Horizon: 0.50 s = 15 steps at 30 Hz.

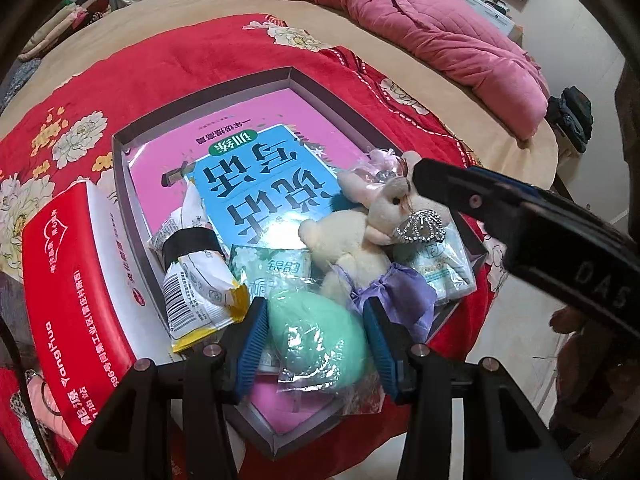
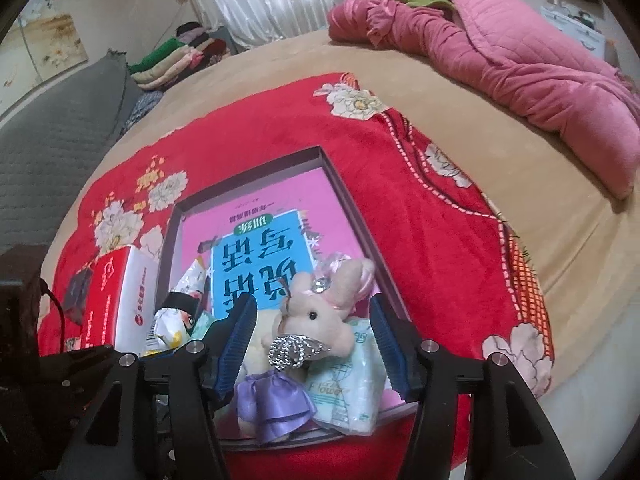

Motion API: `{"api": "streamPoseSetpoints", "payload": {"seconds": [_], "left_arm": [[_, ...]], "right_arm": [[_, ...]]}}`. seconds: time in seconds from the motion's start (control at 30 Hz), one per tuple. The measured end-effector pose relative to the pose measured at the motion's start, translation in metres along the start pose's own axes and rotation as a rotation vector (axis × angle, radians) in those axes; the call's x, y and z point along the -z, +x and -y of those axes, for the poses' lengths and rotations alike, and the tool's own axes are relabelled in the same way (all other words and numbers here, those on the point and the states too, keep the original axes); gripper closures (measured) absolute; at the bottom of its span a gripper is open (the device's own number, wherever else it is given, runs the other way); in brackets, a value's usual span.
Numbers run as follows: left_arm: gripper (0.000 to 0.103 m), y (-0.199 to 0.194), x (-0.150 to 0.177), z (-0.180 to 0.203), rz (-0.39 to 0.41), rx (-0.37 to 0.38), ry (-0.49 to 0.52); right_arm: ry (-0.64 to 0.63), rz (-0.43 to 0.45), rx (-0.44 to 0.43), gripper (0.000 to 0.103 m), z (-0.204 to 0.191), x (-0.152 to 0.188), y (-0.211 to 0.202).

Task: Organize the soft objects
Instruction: 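Open both tools to release the sponge and bunny into the tray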

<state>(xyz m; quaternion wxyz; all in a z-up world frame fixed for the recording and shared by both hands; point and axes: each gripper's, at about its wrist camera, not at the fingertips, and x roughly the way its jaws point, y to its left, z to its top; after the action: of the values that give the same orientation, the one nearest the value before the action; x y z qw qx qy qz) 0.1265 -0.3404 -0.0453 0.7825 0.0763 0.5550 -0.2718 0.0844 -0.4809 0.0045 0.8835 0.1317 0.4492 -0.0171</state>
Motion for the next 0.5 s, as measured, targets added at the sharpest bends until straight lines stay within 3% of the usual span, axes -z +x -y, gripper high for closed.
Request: {"api": "streamPoseSetpoints", "payload": {"seconds": [0.5], "left_arm": [[0.054,-0.019,0.002,-0.002,0.031,-0.04,0.008]], "right_arm": [[-0.004,0.036,0.034,0.041,-0.007,-0.003,-0.021]]}}
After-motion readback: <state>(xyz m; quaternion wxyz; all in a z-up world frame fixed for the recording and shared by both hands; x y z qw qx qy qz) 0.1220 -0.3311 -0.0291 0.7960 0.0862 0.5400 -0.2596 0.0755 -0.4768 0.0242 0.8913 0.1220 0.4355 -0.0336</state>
